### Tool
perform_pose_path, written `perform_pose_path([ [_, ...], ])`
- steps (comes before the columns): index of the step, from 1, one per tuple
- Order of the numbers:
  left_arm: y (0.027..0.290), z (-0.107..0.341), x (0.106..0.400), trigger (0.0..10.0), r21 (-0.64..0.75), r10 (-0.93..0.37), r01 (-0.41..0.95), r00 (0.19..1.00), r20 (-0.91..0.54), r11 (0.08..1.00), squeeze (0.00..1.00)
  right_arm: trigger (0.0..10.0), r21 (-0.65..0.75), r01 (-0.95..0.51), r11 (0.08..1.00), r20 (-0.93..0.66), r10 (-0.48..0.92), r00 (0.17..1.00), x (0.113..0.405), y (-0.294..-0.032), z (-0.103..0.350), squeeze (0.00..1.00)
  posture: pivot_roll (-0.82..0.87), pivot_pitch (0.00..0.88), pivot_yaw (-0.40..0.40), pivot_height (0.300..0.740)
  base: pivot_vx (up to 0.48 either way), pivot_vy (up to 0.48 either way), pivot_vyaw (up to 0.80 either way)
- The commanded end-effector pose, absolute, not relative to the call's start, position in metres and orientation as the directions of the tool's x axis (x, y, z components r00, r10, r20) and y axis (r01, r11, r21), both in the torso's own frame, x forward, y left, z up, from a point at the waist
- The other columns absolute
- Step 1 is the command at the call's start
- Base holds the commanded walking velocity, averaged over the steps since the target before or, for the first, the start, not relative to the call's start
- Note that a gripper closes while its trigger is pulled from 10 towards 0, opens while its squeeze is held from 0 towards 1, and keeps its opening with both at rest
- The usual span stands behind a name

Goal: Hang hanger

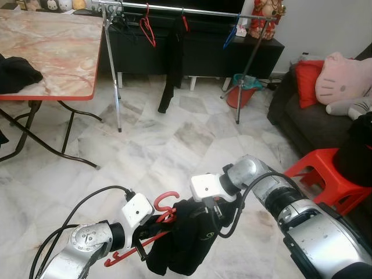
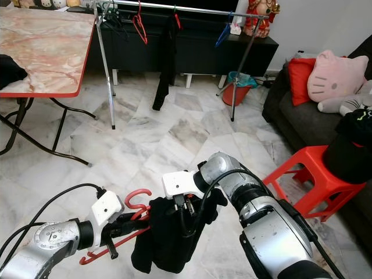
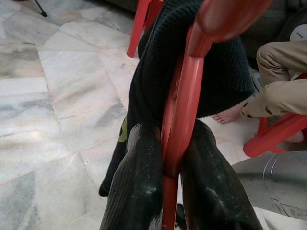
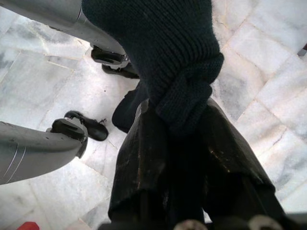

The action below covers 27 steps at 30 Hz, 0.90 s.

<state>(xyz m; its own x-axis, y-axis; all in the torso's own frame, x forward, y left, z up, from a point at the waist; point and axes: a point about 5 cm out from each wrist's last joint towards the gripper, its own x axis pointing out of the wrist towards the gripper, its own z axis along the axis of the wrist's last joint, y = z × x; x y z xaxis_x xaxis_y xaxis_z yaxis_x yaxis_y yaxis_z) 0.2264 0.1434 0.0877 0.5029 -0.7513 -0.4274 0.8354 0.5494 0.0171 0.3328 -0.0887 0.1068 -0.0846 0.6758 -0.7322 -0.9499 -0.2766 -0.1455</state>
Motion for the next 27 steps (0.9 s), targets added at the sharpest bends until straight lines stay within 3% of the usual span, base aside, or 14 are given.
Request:
perform_pose_path([
  [1,0.141,0.096,0.231,0.0,0.035,-0.746,0.818,0.54,-0.39,0.574,0.0,10.0,-0.136,-0.945,-0.298,-0.734,0.671,-0.106,0.333,-0.088,0.11,0.38,0.17,0.037,-0.177,0.74,0.0,0.0,0.0],
  [2,0.141,0.096,0.231,0.0,0.037,-0.746,0.818,0.541,-0.389,0.574,0.0,10.0,-0.125,-0.944,-0.306,-0.735,0.668,-0.119,0.332,-0.088,0.11,1.0,0.17,0.037,-0.177,0.74,0.0,0.0,0.0],
  [13,0.137,0.095,0.235,0.0,0.054,-0.742,0.814,0.552,-0.381,0.578,0.0,10.0,-0.16,-0.936,-0.313,-0.737,0.669,-0.098,0.336,-0.088,0.118,1.0,0.17,0.04,-0.181,0.74,0.0,0.0,0.0],
  [20,0.141,0.092,0.242,0.0,0.091,-0.685,0.762,0.621,-0.381,0.641,0.0,10.0,-0.28,-0.927,-0.249,-0.687,0.727,0.012,0.347,-0.083,0.135,1.0,0.17,0.04,-0.181,0.74,0.0,0.0,0.0],
  [27,0.145,0.091,0.25,0.0,0.114,-0.627,0.702,0.687,-0.368,0.703,0.0,10.0,-0.443,-0.894,-0.066,-0.508,0.84,0.19,0.359,-0.072,0.16,1.0,0.15,0.045,-0.175,0.74,0.0,0.0,0.0],
])
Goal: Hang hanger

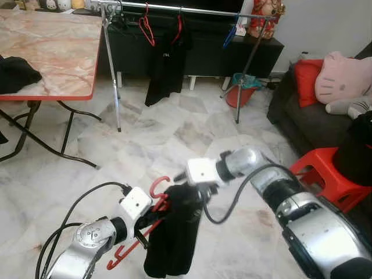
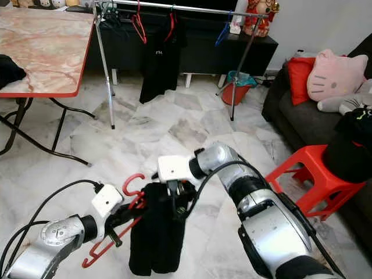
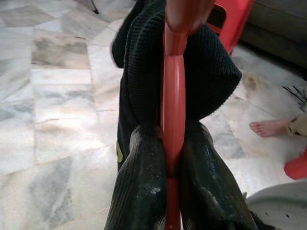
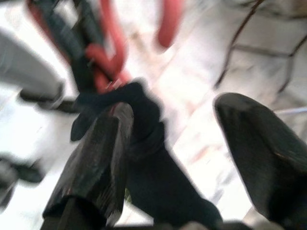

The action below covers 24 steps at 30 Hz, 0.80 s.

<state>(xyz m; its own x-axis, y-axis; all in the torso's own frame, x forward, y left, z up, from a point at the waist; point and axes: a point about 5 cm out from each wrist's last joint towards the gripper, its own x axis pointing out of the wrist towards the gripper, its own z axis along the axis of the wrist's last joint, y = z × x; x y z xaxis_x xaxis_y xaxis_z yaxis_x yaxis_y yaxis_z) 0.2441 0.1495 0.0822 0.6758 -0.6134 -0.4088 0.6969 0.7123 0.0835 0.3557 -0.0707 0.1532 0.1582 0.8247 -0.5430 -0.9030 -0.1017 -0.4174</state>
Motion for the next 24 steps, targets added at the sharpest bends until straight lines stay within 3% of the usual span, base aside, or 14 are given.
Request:
perform_pose_path([
  [1,0.145,0.091,0.25,0.0,0.115,-0.622,0.697,0.692,-0.366,0.708,0.0,10.0,-0.463,-0.886,-0.033,-0.482,0.848,0.22,0.36,-0.072,0.162,1.0,0.15,0.043,-0.175,0.74,0.0,0.0,0.0],
  [2,0.145,0.09,0.252,0.0,0.119,-0.613,0.688,0.701,-0.365,0.716,0.0,10.0,-0.491,-0.871,0.032,-0.436,0.856,0.278,0.363,-0.072,0.166,1.0,0.15,0.043,-0.175,0.74,0.0,0.0,0.0],
  [3,0.145,0.09,0.252,0.0,0.119,-0.613,0.688,0.701,-0.365,0.716,0.0,10.0,-0.491,-0.871,0.032,-0.436,0.856,0.278,0.363,-0.072,0.166,1.0,0.15,0.043,-0.175,0.74,0.0,0.0,0.0],
  [5,0.146,0.09,0.255,0.0,0.131,-0.59,0.667,0.72,-0.364,0.733,0.0,10.0,-0.512,-0.85,0.126,-0.365,0.864,0.348,0.366,-0.072,0.17,1.0,0.15,0.043,-0.175,0.74,0.0,0.0,0.0],
  [8,0.147,0.09,0.258,0.0,0.138,-0.569,0.644,0.741,-0.356,0.752,0.0,10.0,-0.516,-0.84,0.165,-0.338,0.863,0.377,0.366,-0.073,0.168,1.0,0.15,0.043,-0.175,0.74,0.0,0.0,0.0],
  [9,0.148,0.091,0.26,0.0,0.141,-0.554,0.626,0.757,-0.347,0.767,0.0,10.0,-0.525,-0.828,0.197,-0.321,0.855,0.407,0.366,-0.073,0.167,0.91,0.14,0.046,-0.173,0.74,0.0,0.0,0.0],
  [10,0.148,0.092,0.263,0.0,0.142,-0.529,0.598,0.778,-0.338,0.789,0.0,10.0,-0.532,-0.815,0.23,-0.303,0.847,0.437,0.366,-0.074,0.165,0.53,0.14,0.046,-0.173,0.74,0.0,0.0,0.0],
  [11,0.149,0.093,0.267,0.0,0.14,-0.499,0.564,0.801,-0.329,0.814,0.0,10.0,-0.54,-0.798,0.267,-0.282,0.836,0.47,0.366,-0.074,0.162,0.0,0.14,0.046,-0.173,0.74,0.0,0.0,0.0],
  [13,0.149,0.094,0.269,0.0,0.142,-0.491,0.556,0.807,-0.327,0.819,0.0,10.0,-0.538,-0.793,0.286,-0.274,0.83,0.486,0.365,-0.074,0.16,0.0,0.14,0.046,-0.173,0.74,0.0,0.0,0.0],
  [14,0.148,0.094,0.273,2.3,0.148,-0.462,0.526,0.826,-0.323,0.837,0.0,10.0,-0.53,-0.786,0.318,-0.261,0.821,0.508,0.362,-0.074,0.153,0.0,0.14,0.046,-0.173,0.74,0.0,0.0,0.0],
  [15,0.148,0.094,0.273,2.3,0.148,-0.462,0.526,0.826,-0.323,0.837,0.0,10.0,-0.53,-0.786,0.318,-0.261,0.821,0.508,0.362,-0.074,0.153,0.0,0.14,0.046,-0.173,0.74,0.0,0.0,0.0],
  [16,0.15,0.095,0.278,7.2,0.142,-0.425,0.485,0.849,-0.314,0.863,0.0,10.0,-0.511,-0.8,0.314,-0.267,0.827,0.495,0.357,-0.073,0.145,0.0,0.13,0.047,-0.17,0.74,0.0,0.0,0.0],
  [17,0.151,0.096,0.281,10.0,0.135,-0.399,0.455,0.863,-0.309,0.88,0.0,10.0,-0.497,-0.826,0.266,-0.305,0.837,0.454,0.349,-0.074,0.137,0.0,0.13,0.047,-0.169,0.74,0.0,0.0,0.0],
  [24,0.16,0.099,0.292,10.0,0.11,-0.317,0.361,0.902,-0.295,0.926,0.0,10.0,-0.495,-0.865,0.078,-0.503,0.786,0.359,0.331,-0.089,0.11,0.0,0.12,0.043,-0.166,0.74,0.0,0.0,0.0],
])
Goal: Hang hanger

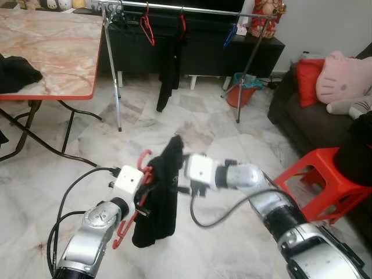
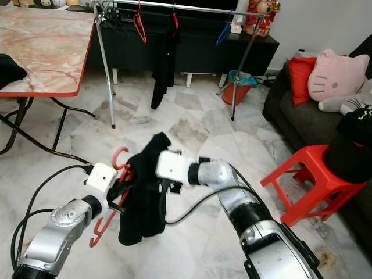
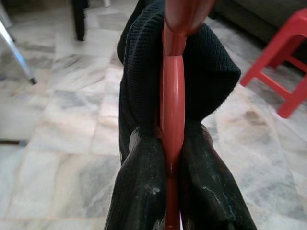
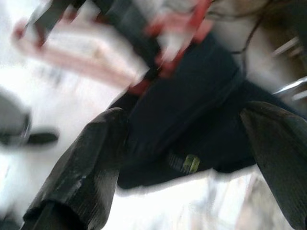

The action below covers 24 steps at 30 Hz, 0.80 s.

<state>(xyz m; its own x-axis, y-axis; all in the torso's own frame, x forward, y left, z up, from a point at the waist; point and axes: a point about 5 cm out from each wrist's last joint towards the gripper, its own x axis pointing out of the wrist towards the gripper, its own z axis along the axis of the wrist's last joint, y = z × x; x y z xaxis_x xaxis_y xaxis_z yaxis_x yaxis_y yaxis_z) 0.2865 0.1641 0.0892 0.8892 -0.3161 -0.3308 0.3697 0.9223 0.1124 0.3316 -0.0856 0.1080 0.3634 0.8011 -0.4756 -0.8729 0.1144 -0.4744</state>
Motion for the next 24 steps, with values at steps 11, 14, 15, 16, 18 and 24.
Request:
perform_pose_path([
  [11,0.162,0.115,0.305,10.0,0.003,-0.303,0.311,0.928,-0.216,0.95,0.0,10.0,-0.56,-0.786,0.26,-0.48,0.671,0.565,0.338,-0.089,0.107,0.0,0.12,0.041,-0.169,0.74,0.0,0.0,0.0],
  [14,0.164,0.125,0.311,10.0,-0.032,-0.3,0.3,0.935,-0.189,0.953,0.0,10.0,-0.57,-0.756,0.321,-0.451,0.647,0.615,0.336,-0.083,0.104,0.0,0.12,0.035,-0.166,0.74,0.0,0.0,0.0],
  [15,0.163,0.127,0.312,10.0,-0.04,-0.302,0.3,0.936,-0.182,0.953,0.0,10.0,-0.574,-0.749,0.331,-0.444,0.643,0.624,0.336,-0.082,0.104,0.0,0.12,0.035,-0.166,0.74,0.0,0.0,0.0],
  [16,0.163,0.131,0.313,10.0,-0.055,-0.31,0.305,0.935,-0.17,0.951,0.0,10.0,-0.576,-0.733,0.362,-0.427,0.631,0.648,0.336,-0.08,0.103,0.0,0.12,0.032,-0.165,0.74,0.0,0.0,0.0],
  [18,0.161,0.136,0.315,10.0,-0.076,-0.323,0.315,0.933,-0.156,0.946,0.0,10.0,-0.577,-0.698,0.424,-0.4,0.598,0.694,0.338,-0.078,0.102,0.0,0.12,0.032,-0.165,0.74,0.0,0.0,0.0],
  [24,0.157,0.142,0.319,10.0,-0.11,-0.335,0.322,0.931,-0.143,0.94,0.0,10.0,-0.526,-0.672,0.522,-0.35,0.587,0.73,0.333,-0.063,0.1,0.0,0.12,0.024,-0.167,0.74,0.0,0.0,0.0],
])
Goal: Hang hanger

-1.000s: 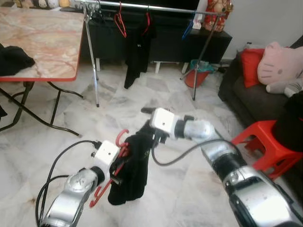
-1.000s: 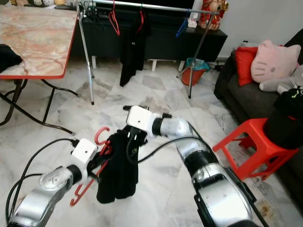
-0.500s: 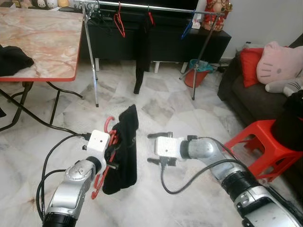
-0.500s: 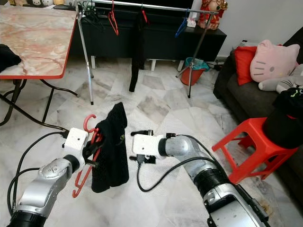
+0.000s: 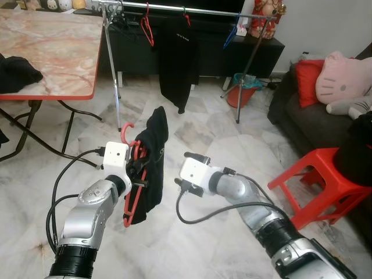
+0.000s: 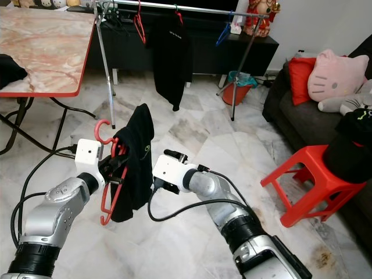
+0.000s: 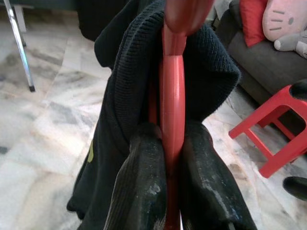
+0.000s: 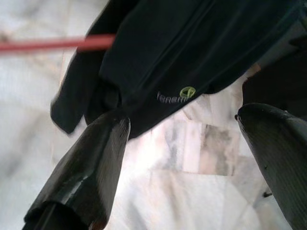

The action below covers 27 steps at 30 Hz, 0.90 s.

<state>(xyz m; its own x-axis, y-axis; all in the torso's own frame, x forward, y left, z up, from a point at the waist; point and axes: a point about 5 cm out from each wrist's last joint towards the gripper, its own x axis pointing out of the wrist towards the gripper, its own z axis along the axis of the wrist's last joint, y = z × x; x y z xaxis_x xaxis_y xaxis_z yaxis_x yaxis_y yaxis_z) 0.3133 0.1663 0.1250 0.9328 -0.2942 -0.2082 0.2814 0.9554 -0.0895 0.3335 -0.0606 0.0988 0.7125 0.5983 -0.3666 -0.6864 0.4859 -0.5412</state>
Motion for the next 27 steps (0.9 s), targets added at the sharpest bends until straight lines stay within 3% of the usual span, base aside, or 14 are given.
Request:
perform_pose_path([
  [1,0.157,0.142,0.319,10.0,-0.11,-0.335,0.322,0.931,-0.143,0.94,0.0,10.0,-0.526,-0.672,0.522,-0.35,0.587,0.73,0.333,-0.063,0.1,0.0,0.12,0.024,-0.167,0.74,0.0,0.0,0.0],
  [5,0.153,0.155,0.322,10.0,-0.166,-0.366,0.347,0.925,-0.103,0.923,0.0,10.0,-0.487,-0.654,0.579,-0.311,0.584,0.75,0.33,-0.051,0.098,0.0,0.12,0.02,-0.166,0.74,0.0,0.0,0.0],
  [12,0.149,0.162,0.325,10.0,-0.192,-0.393,0.371,0.916,-0.086,0.908,0.0,10.0,-0.436,-0.702,0.563,-0.353,0.611,0.709,0.325,-0.042,0.094,0.0,0.12,0.02,-0.159,0.74,0.0,0.0,0.0],
  [22,0.142,0.171,0.323,10.0,-0.213,-0.449,0.428,0.892,-0.058,0.878,0.0,10.0,-0.457,-0.631,0.627,-0.291,0.565,0.772,0.334,-0.039,0.104,0.0,0.12,0.037,-0.155,0.74,0.0,0.0,0.0],
  [27,0.141,0.172,0.321,10.0,-0.221,-0.459,0.438,0.887,-0.05,0.871,0.0,10.0,-0.42,-0.648,0.636,-0.267,0.596,0.758,0.335,-0.031,0.107,0.0,0.12,0.038,-0.154,0.74,0.0,0.0,0.0],
])
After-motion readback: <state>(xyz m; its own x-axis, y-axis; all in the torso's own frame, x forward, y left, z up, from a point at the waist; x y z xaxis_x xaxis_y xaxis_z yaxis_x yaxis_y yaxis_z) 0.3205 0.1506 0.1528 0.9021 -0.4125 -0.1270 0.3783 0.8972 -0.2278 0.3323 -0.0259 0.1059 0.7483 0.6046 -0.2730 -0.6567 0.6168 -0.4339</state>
